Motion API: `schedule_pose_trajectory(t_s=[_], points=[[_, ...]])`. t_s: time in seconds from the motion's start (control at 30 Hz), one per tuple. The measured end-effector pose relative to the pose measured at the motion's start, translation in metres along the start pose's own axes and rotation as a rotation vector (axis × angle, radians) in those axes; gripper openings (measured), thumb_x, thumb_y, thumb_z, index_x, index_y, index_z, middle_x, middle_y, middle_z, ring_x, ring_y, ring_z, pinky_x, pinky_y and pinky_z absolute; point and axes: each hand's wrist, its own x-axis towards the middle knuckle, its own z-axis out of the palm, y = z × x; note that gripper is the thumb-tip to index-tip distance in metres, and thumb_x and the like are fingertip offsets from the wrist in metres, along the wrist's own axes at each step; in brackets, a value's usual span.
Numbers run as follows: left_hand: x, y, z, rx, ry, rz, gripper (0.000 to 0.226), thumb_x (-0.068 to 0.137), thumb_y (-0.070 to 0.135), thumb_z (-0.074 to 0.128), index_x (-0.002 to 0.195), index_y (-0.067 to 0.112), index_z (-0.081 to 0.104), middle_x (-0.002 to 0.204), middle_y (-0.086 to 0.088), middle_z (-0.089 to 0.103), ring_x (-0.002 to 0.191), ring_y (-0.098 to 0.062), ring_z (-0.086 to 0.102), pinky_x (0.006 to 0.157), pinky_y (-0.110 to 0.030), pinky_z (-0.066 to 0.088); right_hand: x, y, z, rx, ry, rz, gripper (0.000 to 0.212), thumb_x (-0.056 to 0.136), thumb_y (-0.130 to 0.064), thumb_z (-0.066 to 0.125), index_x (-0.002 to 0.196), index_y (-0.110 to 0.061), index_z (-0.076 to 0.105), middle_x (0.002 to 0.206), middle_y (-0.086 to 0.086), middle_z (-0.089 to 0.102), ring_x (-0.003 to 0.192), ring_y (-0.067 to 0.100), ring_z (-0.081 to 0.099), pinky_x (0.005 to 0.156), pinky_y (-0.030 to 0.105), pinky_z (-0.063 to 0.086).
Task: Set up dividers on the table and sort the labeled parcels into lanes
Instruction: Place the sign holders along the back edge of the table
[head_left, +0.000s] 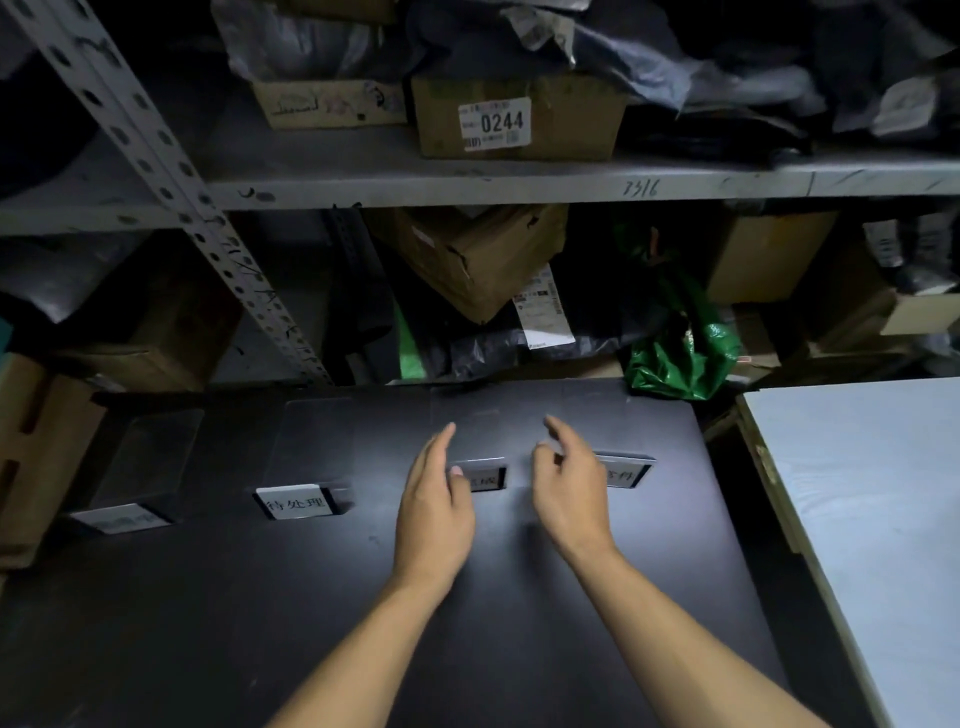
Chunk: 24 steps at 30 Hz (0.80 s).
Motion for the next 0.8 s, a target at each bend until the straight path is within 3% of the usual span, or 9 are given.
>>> schedule_pose_trajectory(t_s=[0.1, 0.13, 0.2, 0.27, 0.37, 0.43, 0.5, 0.63, 0.8], points=[[-0.003, 0.031, 0.023, -0.093, -0.056, 0.089, 0.042, 0.097, 0.004, 0.045, 0.137, 0.017, 0.052, 0.138, 0.008, 0.053, 0.123, 0.004, 0.042, 0.095, 0.005, 0.02, 0.015, 0.011, -0.04, -0.025, 0.151, 0.001, 0.041, 0.097, -0.013, 0.046, 0.137, -0.014, 0.054, 0.136, 0.005, 0.056, 0.124, 0.019, 0.05, 0.101, 0.019, 0.032], [-0.003, 0.04, 0.032, -0.125, -0.114, 0.064, 0.043, 0.097, 0.004, 0.044, 0.138, 0.017, 0.051, 0.139, 0.007, 0.052, 0.123, 0.003, 0.042, 0.097, 0.003, 0.022, 0.02, 0.019, -0.053, -0.056, 0.176, 0.015, 0.041, 0.097, -0.012, 0.045, 0.137, -0.013, 0.054, 0.136, 0.007, 0.055, 0.127, 0.02, 0.047, 0.102, 0.02, 0.031], [-0.003, 0.053, 0.054, -0.167, -0.26, -0.061, 0.048, 0.098, 0.007, 0.042, 0.144, 0.02, 0.044, 0.144, -0.003, 0.05, 0.131, -0.014, 0.044, 0.109, -0.016, 0.03, 0.03, 0.036, -0.073, -0.111, 0.177, 0.079, 0.044, 0.097, -0.011, 0.044, 0.14, -0.01, 0.05, 0.141, 0.011, 0.053, 0.132, 0.024, 0.044, 0.109, 0.03, 0.031], [-0.003, 0.059, 0.074, -0.151, -0.373, -0.178, 0.054, 0.099, 0.009, 0.039, 0.151, 0.021, 0.031, 0.152, -0.009, 0.04, 0.139, -0.025, 0.037, 0.116, -0.032, 0.027, 0.034, 0.054, -0.083, -0.127, 0.115, 0.195, 0.049, 0.097, -0.016, 0.043, 0.146, -0.009, 0.042, 0.146, 0.014, 0.048, 0.134, 0.028, 0.043, 0.111, 0.035, 0.031], [-0.002, 0.061, 0.096, -0.111, -0.447, -0.237, 0.061, 0.099, 0.008, 0.038, 0.155, 0.015, 0.017, 0.161, -0.003, 0.021, 0.146, -0.018, 0.023, 0.118, -0.025, 0.018, 0.036, 0.079, -0.086, -0.121, -0.009, 0.288, 0.055, 0.099, -0.021, 0.04, 0.152, -0.008, 0.03, 0.154, 0.013, 0.04, 0.141, 0.028, 0.037, 0.112, 0.032, 0.028], [-0.002, 0.059, 0.106, -0.107, -0.493, -0.294, 0.063, 0.098, 0.01, 0.039, 0.156, 0.017, 0.014, 0.159, -0.004, 0.026, 0.139, -0.021, 0.038, 0.112, -0.028, 0.031, 0.037, 0.089, -0.086, -0.097, -0.069, 0.307, 0.055, 0.1, -0.022, 0.039, 0.152, -0.01, 0.03, 0.155, 0.01, 0.04, 0.142, 0.026, 0.037, 0.107, 0.026, 0.027], [-0.006, 0.059, 0.112, -0.099, -0.525, -0.327, 0.065, 0.097, 0.011, 0.039, 0.156, 0.021, 0.013, 0.156, -0.005, 0.034, 0.126, -0.02, 0.051, 0.096, -0.023, 0.042, 0.037, 0.095, -0.085, -0.08, -0.091, 0.312, 0.052, 0.1, -0.021, 0.039, 0.151, -0.012, 0.035, 0.152, 0.008, 0.043, 0.14, 0.023, 0.039, 0.101, 0.021, 0.026], [-0.012, 0.059, 0.12, -0.108, -0.535, -0.33, 0.066, 0.096, 0.011, 0.041, 0.156, 0.02, 0.013, 0.156, -0.004, 0.033, 0.138, -0.018, 0.039, 0.105, -0.02, 0.031, 0.04, 0.098, -0.086, -0.059, -0.085, 0.301, 0.05, 0.098, -0.019, 0.039, 0.148, -0.016, 0.042, 0.148, 0.005, 0.049, 0.136, 0.02, 0.043, 0.097, 0.018, 0.026], [-0.014, 0.06, 0.124, -0.103, -0.525, -0.345, 0.066, 0.096, 0.012, 0.041, 0.156, 0.02, 0.013, 0.156, -0.002, 0.033, 0.139, -0.016, 0.037, 0.1, -0.015, 0.027, 0.042, 0.098, -0.088, -0.078, -0.084, 0.295, 0.049, 0.097, -0.019, 0.039, 0.146, -0.017, 0.044, 0.145, 0.004, 0.052, 0.133, 0.021, 0.046, 0.095, 0.019, 0.028]])
